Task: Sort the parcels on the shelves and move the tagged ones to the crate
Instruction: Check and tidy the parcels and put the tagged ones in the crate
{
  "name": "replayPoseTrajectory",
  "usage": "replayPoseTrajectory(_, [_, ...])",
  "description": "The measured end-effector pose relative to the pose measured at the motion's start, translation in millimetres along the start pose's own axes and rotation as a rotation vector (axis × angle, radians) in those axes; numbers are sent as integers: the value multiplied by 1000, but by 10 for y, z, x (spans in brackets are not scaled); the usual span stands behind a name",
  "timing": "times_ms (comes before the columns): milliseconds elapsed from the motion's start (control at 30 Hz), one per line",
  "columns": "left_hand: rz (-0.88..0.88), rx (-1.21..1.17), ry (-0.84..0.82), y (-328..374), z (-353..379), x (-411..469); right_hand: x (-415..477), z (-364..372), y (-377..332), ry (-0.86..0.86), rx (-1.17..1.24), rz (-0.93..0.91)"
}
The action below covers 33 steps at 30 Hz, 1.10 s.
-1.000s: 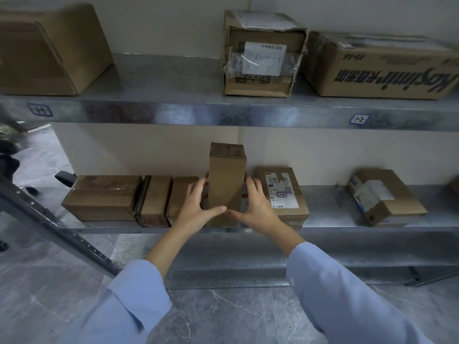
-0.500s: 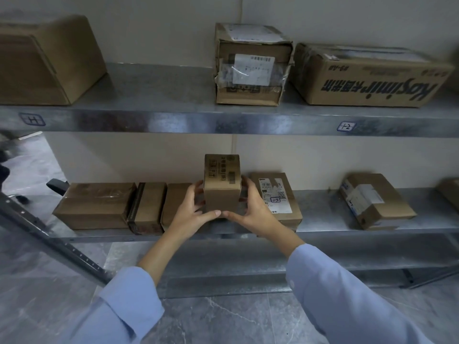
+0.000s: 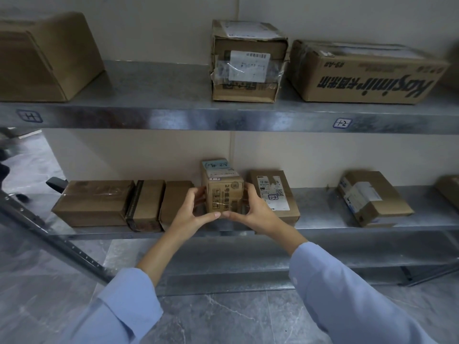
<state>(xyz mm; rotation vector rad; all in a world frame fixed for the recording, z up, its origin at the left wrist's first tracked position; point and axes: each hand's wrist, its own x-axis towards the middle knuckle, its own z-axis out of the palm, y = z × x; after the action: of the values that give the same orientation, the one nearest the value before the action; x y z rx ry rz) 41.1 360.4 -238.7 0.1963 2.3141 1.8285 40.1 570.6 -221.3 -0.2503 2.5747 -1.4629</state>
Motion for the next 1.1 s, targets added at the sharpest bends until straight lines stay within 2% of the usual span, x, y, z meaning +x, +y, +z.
replayPoseTrajectory(333, [13,22,102,-55,55,-49,-11,49,-15,70,-14,-79])
replayPoseTrajectory(467, [39,70,114,-55,111,-56,0,57,-12,67,-142,-128])
replayPoseTrajectory(600, [43,134,128,-73,123,-55,-4,64,15,64,-160,-135])
replayPoseTrajectory(1100, [76,17,-35,10,-104,48,-38,-30,140,14,68,-21])
